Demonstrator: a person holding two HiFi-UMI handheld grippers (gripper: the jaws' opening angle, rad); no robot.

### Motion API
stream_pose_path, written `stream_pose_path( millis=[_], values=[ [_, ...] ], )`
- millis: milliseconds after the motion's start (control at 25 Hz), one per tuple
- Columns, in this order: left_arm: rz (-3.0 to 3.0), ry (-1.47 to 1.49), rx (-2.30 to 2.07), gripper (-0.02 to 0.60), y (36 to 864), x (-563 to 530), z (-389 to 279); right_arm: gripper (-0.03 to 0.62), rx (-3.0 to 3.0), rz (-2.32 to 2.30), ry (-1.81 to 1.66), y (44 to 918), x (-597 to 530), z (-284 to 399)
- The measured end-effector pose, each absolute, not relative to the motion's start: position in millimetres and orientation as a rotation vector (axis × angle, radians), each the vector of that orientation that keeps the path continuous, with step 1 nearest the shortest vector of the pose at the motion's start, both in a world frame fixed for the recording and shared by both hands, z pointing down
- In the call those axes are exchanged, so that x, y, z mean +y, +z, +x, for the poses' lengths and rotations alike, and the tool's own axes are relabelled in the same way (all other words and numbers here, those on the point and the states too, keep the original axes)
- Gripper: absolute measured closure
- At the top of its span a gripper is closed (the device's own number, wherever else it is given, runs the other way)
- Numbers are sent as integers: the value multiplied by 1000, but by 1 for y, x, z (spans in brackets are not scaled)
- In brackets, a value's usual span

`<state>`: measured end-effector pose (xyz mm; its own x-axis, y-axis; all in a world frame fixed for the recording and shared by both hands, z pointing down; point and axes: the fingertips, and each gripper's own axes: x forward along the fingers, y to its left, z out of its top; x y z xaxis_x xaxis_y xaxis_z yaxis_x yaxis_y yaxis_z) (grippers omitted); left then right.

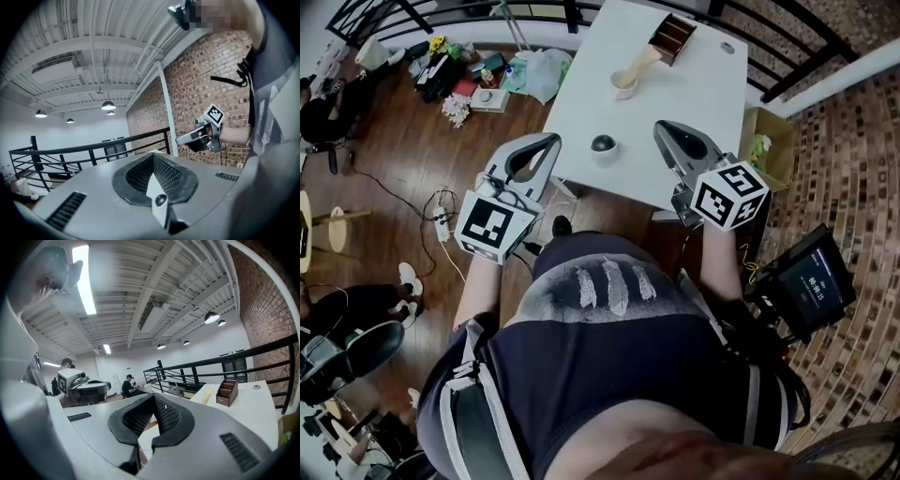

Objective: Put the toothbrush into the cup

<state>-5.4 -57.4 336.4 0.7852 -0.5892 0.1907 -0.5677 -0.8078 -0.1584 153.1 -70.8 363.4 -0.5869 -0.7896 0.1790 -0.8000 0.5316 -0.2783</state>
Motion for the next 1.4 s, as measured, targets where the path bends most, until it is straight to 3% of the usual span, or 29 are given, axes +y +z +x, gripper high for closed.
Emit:
stream_pose_path(
  millis=[520,1400],
  values=[
    [-2887,-498,1006,584,342,-34,18,594,-2757,1347,676,393,-52,171],
    [-2936,-446,1061,584,358,-23,-63,594,-2664,1418,639,395,-27,103]
  ],
)
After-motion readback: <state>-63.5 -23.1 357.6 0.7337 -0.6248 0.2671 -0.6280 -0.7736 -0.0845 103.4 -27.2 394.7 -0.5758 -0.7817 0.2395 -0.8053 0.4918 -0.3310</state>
